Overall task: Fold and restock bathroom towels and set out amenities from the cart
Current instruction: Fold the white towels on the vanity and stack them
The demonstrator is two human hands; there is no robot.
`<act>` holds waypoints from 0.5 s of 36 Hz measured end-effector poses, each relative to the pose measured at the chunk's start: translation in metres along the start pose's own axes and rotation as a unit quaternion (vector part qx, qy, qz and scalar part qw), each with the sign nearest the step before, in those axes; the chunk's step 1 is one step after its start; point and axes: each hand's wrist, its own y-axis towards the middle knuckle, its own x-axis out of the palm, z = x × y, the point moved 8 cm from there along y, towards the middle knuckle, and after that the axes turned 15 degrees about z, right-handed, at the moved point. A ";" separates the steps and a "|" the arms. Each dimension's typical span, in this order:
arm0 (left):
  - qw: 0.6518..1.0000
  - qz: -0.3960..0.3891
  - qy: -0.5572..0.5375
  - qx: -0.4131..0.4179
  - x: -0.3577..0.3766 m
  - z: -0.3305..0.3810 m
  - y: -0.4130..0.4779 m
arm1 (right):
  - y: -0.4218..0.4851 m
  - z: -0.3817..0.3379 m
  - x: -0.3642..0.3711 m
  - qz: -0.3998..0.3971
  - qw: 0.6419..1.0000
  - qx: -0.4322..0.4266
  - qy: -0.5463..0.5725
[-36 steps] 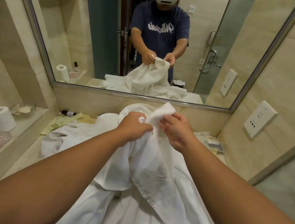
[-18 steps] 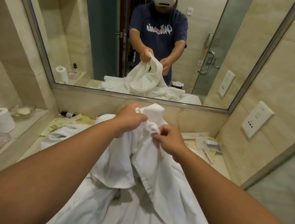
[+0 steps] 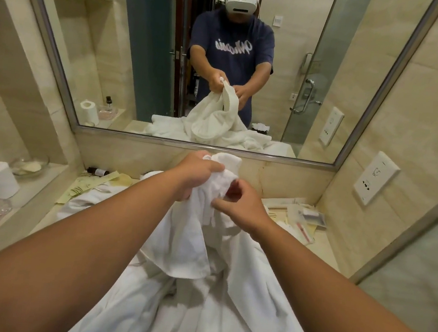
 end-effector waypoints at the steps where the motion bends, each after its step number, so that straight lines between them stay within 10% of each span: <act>1: 1.000 -0.002 0.005 0.004 0.000 0.002 -0.001 | -0.001 -0.001 0.002 -0.004 1.000 -0.011 -0.020; 18: 0.990 0.077 -0.114 0.010 -0.023 -0.003 0.011 | 0.008 -0.004 -0.010 0.114 0.988 0.068 0.078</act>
